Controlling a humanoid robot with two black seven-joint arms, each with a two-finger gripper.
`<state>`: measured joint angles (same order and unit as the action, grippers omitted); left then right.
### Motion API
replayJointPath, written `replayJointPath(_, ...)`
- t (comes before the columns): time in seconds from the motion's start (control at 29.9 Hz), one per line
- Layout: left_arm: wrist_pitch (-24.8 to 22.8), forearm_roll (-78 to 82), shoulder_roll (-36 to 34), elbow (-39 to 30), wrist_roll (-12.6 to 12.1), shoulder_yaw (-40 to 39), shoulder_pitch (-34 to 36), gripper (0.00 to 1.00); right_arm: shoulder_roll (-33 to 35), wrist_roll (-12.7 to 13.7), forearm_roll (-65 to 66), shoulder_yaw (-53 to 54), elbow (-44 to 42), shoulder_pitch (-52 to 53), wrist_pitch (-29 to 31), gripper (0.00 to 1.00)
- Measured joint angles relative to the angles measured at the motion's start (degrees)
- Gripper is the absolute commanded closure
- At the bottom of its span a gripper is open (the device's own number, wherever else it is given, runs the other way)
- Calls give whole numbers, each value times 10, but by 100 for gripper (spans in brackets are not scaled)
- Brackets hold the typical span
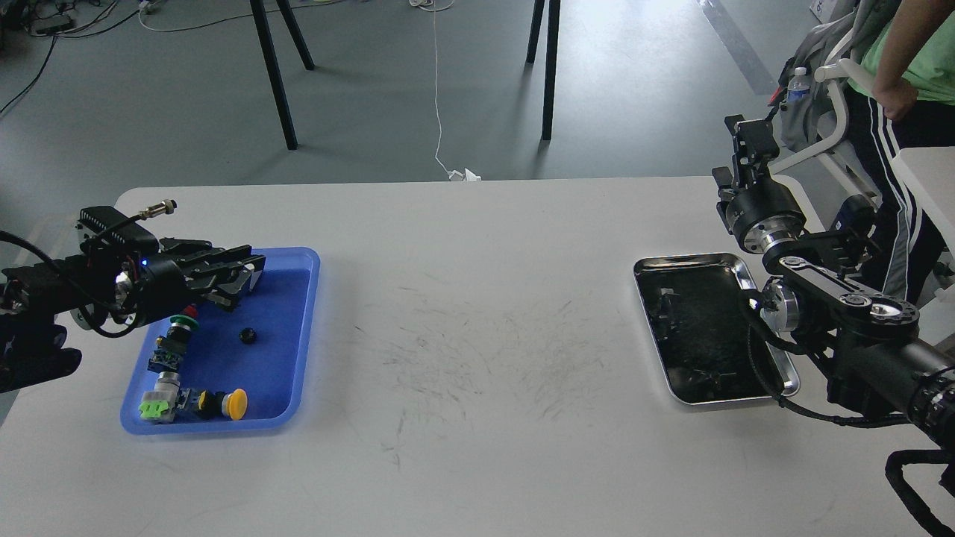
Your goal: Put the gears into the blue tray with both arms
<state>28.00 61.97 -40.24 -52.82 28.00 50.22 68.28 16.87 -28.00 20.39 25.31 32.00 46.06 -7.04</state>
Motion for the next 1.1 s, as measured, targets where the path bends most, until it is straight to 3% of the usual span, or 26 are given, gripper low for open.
replayJointPath(0.33,0,26,-50,-66,0,1,0,79,-4,0,1,-4,0,3,0,7)
replayJointPath(0.74,0,40,-46,-35,0,1,-22,79,-4,0,1,-7,0,3,0,7)
replayJointPath(1.1,0,70,-84,-73,0,-1,-49,79,-14,0,1,-8,-11,3,0,7)
